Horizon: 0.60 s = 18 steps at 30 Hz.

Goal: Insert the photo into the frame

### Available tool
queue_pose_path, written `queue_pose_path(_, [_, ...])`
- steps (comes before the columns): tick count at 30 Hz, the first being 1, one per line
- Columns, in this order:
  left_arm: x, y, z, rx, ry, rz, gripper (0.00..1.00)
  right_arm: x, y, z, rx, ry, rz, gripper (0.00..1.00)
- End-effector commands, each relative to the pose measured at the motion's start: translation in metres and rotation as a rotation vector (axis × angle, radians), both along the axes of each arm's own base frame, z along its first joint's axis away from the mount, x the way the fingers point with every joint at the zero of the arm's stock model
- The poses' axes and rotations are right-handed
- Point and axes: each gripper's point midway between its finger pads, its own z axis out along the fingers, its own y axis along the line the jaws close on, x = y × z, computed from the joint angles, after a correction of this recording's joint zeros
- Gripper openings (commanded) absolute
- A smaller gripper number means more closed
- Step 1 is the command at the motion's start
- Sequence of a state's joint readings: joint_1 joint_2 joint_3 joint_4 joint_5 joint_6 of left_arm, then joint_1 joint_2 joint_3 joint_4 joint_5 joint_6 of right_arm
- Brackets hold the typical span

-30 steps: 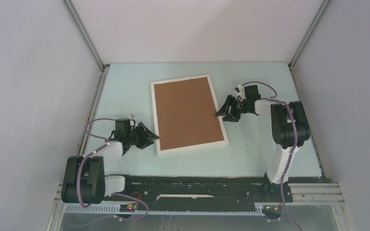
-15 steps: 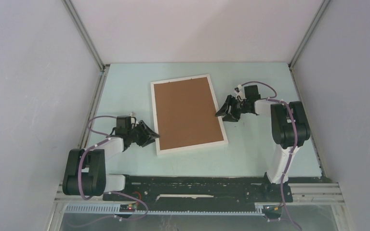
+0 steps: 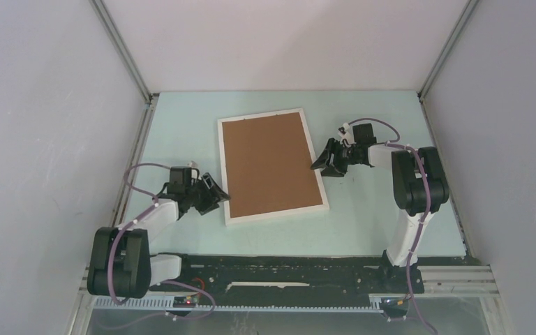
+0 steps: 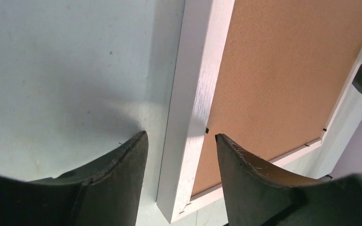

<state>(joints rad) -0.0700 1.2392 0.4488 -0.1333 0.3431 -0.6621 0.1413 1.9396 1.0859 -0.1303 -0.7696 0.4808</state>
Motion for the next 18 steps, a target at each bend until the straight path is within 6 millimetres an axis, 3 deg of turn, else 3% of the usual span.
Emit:
queue_pose_path(1, [-0.004,0.007,0.01,0.021,-0.007,0.02,0.64,-0.006,0.018,0.012,0.063,-0.015,0.062,0.65])
queue_pose_path(11, [-0.004,0.017,-0.001,0.055,0.023,0.044,0.51,-0.007,0.02,0.013,0.068,-0.014,0.069,0.65])
queue_pose_path(18, [0.006,0.019,0.001,0.064,0.012,0.055,0.5,-0.008,0.02,0.012,0.066,-0.014,0.071,0.65])
